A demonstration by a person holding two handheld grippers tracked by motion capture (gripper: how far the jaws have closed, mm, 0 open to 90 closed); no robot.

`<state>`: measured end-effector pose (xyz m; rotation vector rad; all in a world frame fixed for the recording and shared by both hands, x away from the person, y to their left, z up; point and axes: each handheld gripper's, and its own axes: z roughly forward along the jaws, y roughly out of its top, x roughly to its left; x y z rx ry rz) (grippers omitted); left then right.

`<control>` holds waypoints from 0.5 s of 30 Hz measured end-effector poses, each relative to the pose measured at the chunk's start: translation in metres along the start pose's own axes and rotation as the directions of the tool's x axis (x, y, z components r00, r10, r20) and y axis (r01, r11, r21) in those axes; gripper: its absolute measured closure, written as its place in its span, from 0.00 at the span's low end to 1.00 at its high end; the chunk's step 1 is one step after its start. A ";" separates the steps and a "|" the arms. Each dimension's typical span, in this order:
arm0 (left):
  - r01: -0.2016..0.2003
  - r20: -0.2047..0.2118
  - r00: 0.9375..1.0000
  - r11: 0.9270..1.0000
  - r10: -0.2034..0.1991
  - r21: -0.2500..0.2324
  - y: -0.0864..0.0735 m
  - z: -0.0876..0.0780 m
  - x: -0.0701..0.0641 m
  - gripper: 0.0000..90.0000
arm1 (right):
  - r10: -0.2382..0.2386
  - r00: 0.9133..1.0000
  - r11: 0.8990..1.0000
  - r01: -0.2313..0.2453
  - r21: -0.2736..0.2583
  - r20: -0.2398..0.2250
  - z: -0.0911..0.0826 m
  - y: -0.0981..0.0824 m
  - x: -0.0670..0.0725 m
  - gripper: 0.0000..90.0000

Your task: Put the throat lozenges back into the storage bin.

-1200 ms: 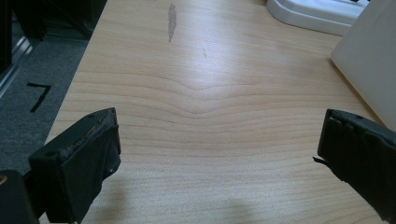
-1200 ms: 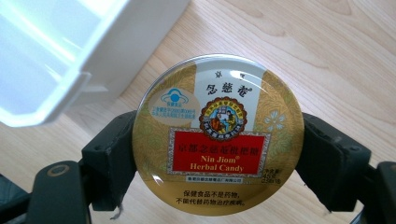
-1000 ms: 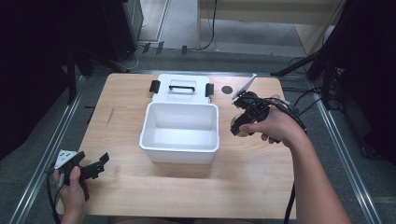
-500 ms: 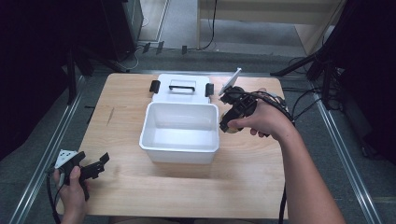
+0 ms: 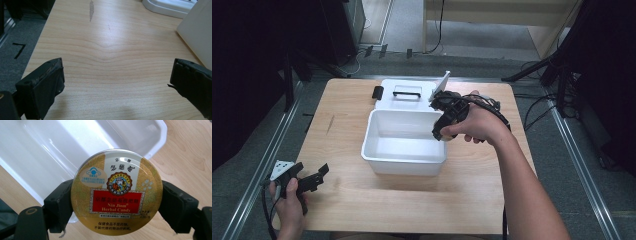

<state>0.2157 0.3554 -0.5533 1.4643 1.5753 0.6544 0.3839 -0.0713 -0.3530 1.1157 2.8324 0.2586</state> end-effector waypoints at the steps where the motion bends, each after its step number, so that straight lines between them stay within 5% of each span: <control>1: 0.000 -0.001 1.000 1.000 0.000 0.001 0.000 0.000 0.000 0.00 | -0.008 1.000 1.000 0.008 -0.003 -0.003 0.001 0.004 0.003 0.23; 11: 0.001 0.001 1.000 1.000 -0.001 0.004 0.000 0.000 0.000 0.00 | -0.117 0.993 0.993 0.117 -0.011 0.028 0.013 0.020 0.018 0.23; 15: 0.003 0.003 1.000 1.000 -0.003 0.004 0.000 0.000 0.000 0.00 | -0.185 0.982 0.982 0.186 -0.015 0.031 0.019 0.023 0.023 0.23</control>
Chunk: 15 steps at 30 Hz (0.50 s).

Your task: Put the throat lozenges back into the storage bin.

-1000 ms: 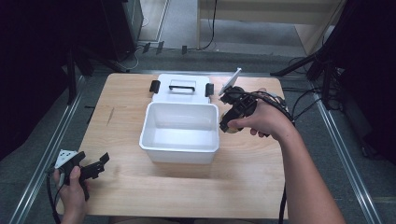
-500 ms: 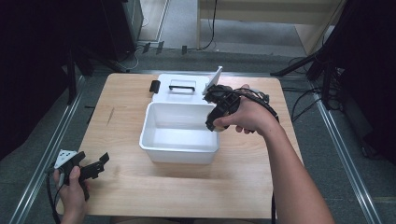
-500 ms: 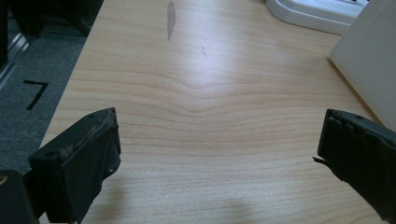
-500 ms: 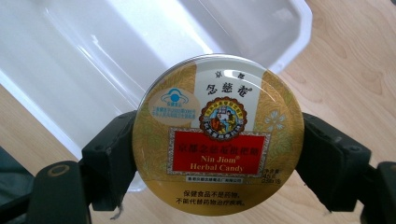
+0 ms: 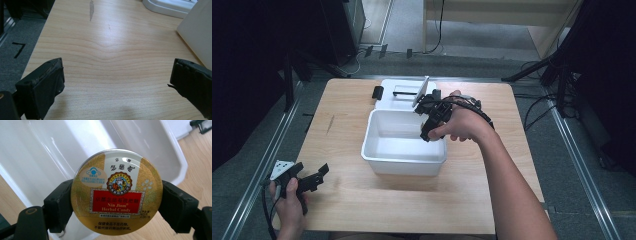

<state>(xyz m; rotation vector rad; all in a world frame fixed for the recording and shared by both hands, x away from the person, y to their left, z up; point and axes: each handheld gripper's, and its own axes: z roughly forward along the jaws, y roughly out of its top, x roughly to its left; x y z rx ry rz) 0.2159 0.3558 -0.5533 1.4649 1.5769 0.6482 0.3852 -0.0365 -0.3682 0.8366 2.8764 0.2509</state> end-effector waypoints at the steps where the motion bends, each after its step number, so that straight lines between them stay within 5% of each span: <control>1: 0.000 0.000 1.000 1.000 0.000 0.000 0.000 0.000 0.000 0.00 | -0.016 1.000 1.000 0.016 -0.004 0.000 0.002 0.001 0.001 0.23; 11: 0.001 -0.001 1.000 1.000 -0.001 -0.001 0.000 0.000 0.000 0.00 | -0.171 0.985 0.985 0.171 0.007 0.008 0.019 0.003 0.006 0.23; 15: 0.000 -0.001 1.000 1.000 0.000 -0.001 0.000 0.000 0.000 0.00 | -0.191 0.981 0.981 0.191 0.017 0.014 0.025 0.001 0.006 0.23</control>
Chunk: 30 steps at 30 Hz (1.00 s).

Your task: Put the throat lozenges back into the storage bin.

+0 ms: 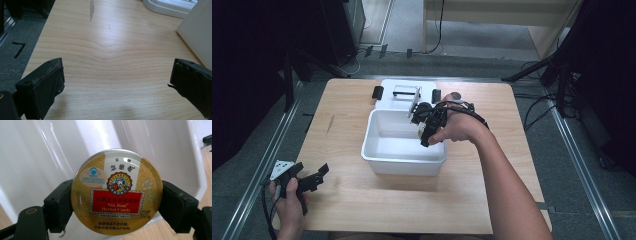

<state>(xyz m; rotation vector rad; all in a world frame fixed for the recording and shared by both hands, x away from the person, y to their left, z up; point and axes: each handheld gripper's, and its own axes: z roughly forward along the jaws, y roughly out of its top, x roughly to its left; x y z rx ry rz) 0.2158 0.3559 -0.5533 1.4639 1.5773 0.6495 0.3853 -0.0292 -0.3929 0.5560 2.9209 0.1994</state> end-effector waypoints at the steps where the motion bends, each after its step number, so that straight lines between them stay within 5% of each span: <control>1: 0.000 0.000 1.000 1.000 0.000 0.000 0.000 0.000 0.000 0.00 | -0.015 1.000 1.000 0.015 -0.005 0.005 0.004 -0.001 0.000 0.23; 19: -0.002 0.001 1.000 1.000 0.002 0.003 0.000 0.000 0.000 0.00 | -0.098 0.995 0.995 0.098 0.019 0.020 0.032 -0.006 0.003 0.23; 30: -0.001 0.001 1.000 1.000 0.001 0.001 0.000 0.000 0.000 0.00 | -0.108 0.994 0.994 0.106 0.033 0.033 0.039 -0.004 0.004 0.26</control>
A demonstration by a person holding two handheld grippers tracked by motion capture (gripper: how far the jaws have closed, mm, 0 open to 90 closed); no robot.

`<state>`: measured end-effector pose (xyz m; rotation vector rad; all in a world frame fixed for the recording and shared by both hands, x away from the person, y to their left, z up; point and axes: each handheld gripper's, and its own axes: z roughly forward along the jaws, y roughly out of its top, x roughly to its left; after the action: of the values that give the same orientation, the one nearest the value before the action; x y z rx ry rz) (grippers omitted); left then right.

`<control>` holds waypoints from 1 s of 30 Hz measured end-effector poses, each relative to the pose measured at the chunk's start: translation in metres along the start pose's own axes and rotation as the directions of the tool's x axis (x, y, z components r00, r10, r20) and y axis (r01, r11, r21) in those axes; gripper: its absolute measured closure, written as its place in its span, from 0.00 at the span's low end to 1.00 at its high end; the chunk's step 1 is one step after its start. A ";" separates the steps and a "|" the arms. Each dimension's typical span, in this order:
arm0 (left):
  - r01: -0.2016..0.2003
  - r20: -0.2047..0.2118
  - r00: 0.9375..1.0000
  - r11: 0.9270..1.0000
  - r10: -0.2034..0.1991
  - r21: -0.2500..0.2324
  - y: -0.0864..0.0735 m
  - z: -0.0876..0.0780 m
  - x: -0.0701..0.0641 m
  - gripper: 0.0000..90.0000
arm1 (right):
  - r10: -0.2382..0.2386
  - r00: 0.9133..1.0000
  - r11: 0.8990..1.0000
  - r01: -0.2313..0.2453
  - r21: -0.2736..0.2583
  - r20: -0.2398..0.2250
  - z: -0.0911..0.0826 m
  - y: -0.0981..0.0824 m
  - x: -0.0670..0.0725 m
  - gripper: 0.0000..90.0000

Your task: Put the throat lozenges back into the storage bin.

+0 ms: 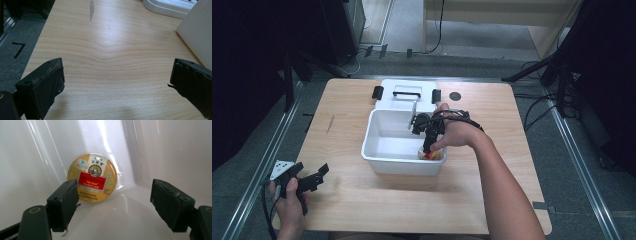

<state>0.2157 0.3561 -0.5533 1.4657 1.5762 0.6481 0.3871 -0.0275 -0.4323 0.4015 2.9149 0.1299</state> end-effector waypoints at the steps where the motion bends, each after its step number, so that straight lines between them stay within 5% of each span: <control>1: 0.000 0.000 1.000 1.000 0.000 0.000 0.000 0.000 0.000 0.00 | 0.005 1.000 1.000 -0.005 -0.002 -0.002 -0.001 0.000 0.000 0.26; 8: -0.001 0.000 1.000 1.000 0.001 0.001 0.000 0.000 0.000 0.00 | 0.051 0.999 0.998 -0.051 -0.042 0.005 -0.012 -0.004 -0.002 0.16; 13: 0.000 -0.001 1.000 1.000 0.000 0.000 0.000 0.000 0.000 0.00 | 0.120 0.993 0.985 -0.118 -0.125 0.007 -0.031 -0.008 -0.005 0.15; 15: -0.001 -0.001 1.000 1.000 0.001 0.001 0.000 0.000 0.000 0.00 | 0.167 0.986 0.971 -0.163 -0.175 0.007 -0.044 -0.013 -0.008 0.15; 22: -0.001 -0.001 1.000 1.000 0.001 -0.002 0.000 0.000 0.000 0.00 | 0.258 0.966 0.942 -0.246 -0.229 0.025 -0.060 -0.027 -0.015 0.06; 23: -0.001 -0.001 1.000 1.000 0.001 -0.002 0.000 0.000 0.000 0.00 | 0.298 0.954 0.927 -0.285 -0.245 0.017 -0.063 -0.032 -0.019 0.03; 25: -0.001 -0.002 1.000 1.000 0.001 -0.002 0.000 0.000 0.000 0.00 | 0.310 0.951 0.920 -0.297 -0.255 0.011 -0.065 -0.035 -0.020 0.00; 27: 0.001 -0.003 1.000 1.000 -0.001 0.000 0.000 0.000 0.000 0.00 | 0.350 0.937 0.897 -0.336 -0.286 -0.001 -0.068 -0.045 -0.024 0.00; 30: -0.001 -0.003 1.000 1.000 0.001 0.002 0.000 0.000 0.000 0.00 | 0.376 0.927 0.884 -0.358 -0.301 0.001 -0.070 -0.052 -0.026 0.00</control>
<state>0.2159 0.3557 -0.5532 1.4681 1.5786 0.6493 0.3837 -0.0892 -0.3652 0.8815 2.6649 0.5917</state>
